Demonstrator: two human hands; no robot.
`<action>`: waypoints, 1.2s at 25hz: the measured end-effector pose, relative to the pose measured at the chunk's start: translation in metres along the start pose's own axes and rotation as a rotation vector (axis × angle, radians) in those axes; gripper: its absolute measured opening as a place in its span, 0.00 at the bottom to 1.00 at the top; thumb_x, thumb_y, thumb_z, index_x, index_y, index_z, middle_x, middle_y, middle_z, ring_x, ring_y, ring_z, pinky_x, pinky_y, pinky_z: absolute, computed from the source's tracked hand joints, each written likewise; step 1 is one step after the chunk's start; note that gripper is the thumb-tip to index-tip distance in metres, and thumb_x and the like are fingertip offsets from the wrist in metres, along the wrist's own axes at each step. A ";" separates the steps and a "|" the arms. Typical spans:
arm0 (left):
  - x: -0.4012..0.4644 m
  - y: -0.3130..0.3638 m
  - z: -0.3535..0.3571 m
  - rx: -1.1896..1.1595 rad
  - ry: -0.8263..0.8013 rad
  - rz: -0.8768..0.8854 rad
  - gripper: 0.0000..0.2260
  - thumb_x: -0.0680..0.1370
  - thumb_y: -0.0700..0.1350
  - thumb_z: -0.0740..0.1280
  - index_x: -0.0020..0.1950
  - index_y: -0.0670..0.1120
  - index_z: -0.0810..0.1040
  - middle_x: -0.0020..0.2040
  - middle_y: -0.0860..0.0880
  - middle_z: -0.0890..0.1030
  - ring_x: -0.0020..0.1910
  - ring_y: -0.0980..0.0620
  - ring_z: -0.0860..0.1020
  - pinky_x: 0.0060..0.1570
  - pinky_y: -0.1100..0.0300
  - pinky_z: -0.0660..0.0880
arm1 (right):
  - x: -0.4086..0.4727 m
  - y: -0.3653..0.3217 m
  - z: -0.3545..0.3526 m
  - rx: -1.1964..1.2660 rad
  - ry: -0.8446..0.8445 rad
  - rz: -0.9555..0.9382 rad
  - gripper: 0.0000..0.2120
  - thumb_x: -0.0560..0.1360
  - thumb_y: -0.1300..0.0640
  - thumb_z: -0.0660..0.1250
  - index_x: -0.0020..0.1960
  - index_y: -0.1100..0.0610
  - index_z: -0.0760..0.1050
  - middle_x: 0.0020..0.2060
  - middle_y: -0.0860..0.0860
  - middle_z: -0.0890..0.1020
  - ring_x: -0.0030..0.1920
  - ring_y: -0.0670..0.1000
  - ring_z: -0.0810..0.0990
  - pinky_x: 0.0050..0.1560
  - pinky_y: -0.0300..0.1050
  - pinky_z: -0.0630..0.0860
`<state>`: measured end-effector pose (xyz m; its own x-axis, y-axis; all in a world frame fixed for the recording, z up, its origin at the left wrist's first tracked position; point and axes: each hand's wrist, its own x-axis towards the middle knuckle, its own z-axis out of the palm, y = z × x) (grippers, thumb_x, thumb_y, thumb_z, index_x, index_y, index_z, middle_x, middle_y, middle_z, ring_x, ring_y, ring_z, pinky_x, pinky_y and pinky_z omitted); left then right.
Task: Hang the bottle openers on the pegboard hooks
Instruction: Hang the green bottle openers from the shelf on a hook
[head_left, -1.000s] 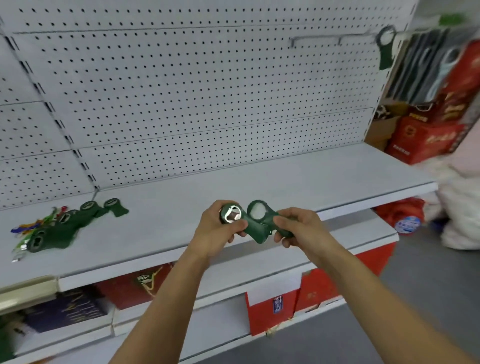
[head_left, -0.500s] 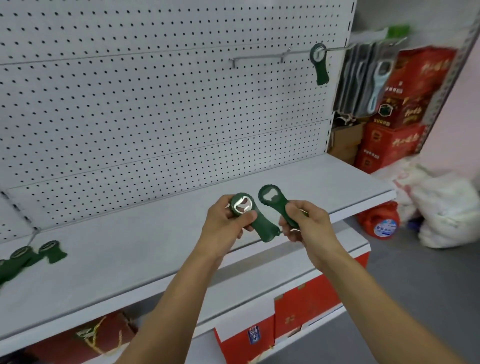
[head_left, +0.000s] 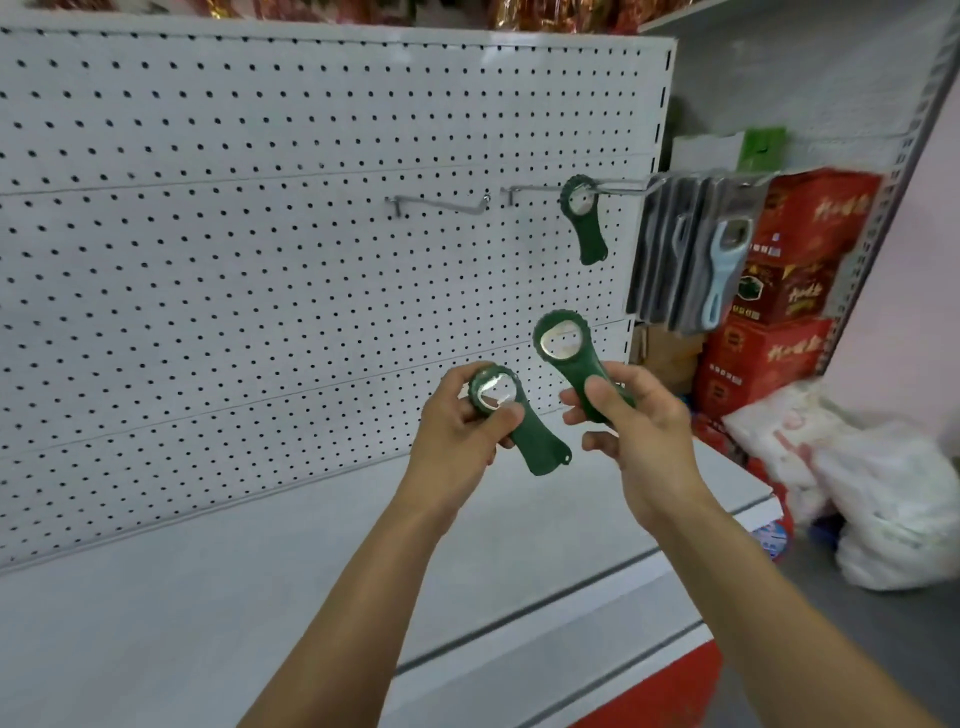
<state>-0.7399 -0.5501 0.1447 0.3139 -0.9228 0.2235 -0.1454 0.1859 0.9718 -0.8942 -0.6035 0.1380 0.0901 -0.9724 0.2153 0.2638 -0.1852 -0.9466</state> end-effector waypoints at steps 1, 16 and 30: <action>0.012 0.005 0.008 -0.003 0.001 0.021 0.14 0.76 0.39 0.70 0.58 0.50 0.74 0.37 0.54 0.83 0.30 0.56 0.76 0.32 0.62 0.71 | 0.015 -0.006 -0.003 0.031 0.009 -0.025 0.06 0.78 0.61 0.65 0.54 0.57 0.77 0.40 0.56 0.86 0.38 0.53 0.81 0.33 0.44 0.74; 0.069 0.047 0.068 -0.024 0.137 0.193 0.15 0.76 0.37 0.69 0.60 0.48 0.73 0.37 0.53 0.82 0.29 0.59 0.76 0.32 0.68 0.72 | 0.141 -0.064 -0.036 0.250 -0.017 -0.144 0.06 0.78 0.61 0.64 0.54 0.59 0.75 0.36 0.55 0.83 0.30 0.50 0.78 0.26 0.39 0.70; 0.080 0.048 0.100 0.025 0.321 0.165 0.15 0.77 0.37 0.68 0.61 0.50 0.72 0.37 0.54 0.82 0.27 0.59 0.75 0.33 0.65 0.74 | 0.201 -0.053 -0.022 0.136 -0.187 0.043 0.02 0.78 0.61 0.66 0.50 0.58 0.77 0.35 0.57 0.83 0.29 0.51 0.77 0.26 0.41 0.73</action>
<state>-0.8162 -0.6485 0.2020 0.5622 -0.7273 0.3936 -0.2403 0.3118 0.9193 -0.9115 -0.7924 0.2265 0.2767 -0.9335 0.2280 0.3818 -0.1109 -0.9176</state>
